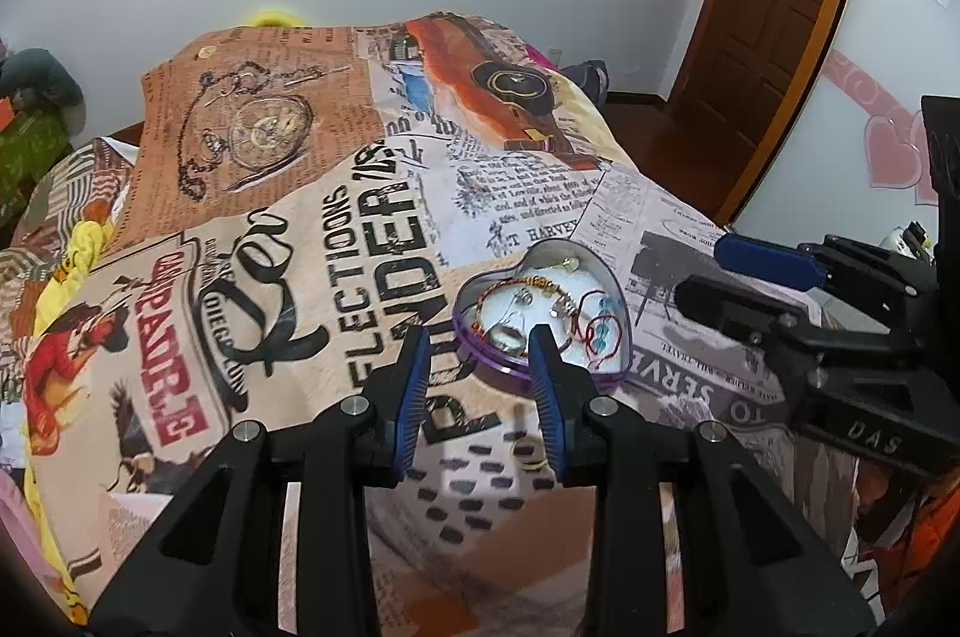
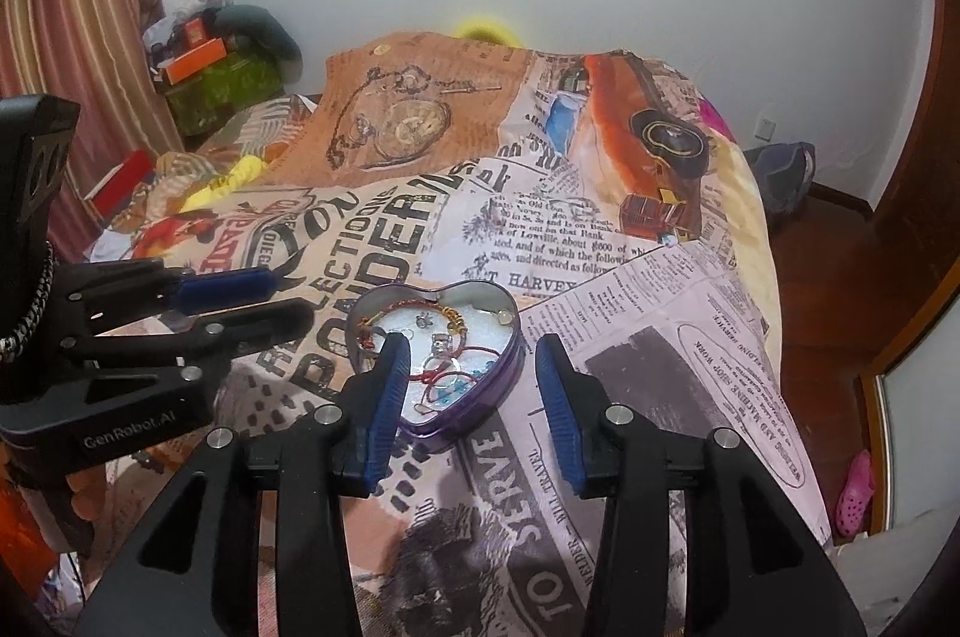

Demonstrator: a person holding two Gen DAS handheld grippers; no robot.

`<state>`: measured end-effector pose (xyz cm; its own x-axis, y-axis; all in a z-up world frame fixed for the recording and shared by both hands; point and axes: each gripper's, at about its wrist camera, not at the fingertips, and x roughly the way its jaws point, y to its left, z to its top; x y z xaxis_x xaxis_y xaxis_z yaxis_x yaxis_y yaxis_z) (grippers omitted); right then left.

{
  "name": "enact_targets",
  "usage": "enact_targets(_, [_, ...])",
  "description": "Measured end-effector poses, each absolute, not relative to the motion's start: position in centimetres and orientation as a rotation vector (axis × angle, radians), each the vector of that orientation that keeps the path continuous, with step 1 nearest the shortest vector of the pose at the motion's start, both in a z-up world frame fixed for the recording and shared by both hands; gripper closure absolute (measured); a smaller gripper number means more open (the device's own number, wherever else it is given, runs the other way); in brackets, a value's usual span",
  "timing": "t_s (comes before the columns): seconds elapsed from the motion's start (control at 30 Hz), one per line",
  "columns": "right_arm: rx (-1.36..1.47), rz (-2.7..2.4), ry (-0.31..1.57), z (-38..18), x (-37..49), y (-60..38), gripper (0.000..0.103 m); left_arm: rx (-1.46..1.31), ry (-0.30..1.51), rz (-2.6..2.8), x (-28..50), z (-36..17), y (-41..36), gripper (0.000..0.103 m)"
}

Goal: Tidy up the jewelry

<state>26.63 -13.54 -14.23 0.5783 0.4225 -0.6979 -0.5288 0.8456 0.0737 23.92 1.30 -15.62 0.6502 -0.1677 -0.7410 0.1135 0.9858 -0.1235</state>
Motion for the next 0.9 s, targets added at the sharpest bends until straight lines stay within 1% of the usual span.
enact_targets(0.37, [-0.145,0.569,0.782,-14.3,25.4,-13.2,0.063,-0.073,0.88,-0.137,21.7,-16.5,2.8,0.069])
enact_targets(0.57, [-0.158,0.585,0.824,-15.8,24.5,-12.7,0.063,-0.087,0.924,-0.124,20.9,-18.2,3.7,0.069])
enact_targets(0.77, [-0.196,0.624,0.898,-18.4,23.5,-11.3,0.063,-0.114,0.974,-0.126,20.2,-20.2,4.3,0.069])
enact_targets(0.9, [-0.219,0.643,0.927,-19.5,23.5,-10.5,0.063,-0.115,0.983,-0.137,20.0,-20.8,4.2,0.069])
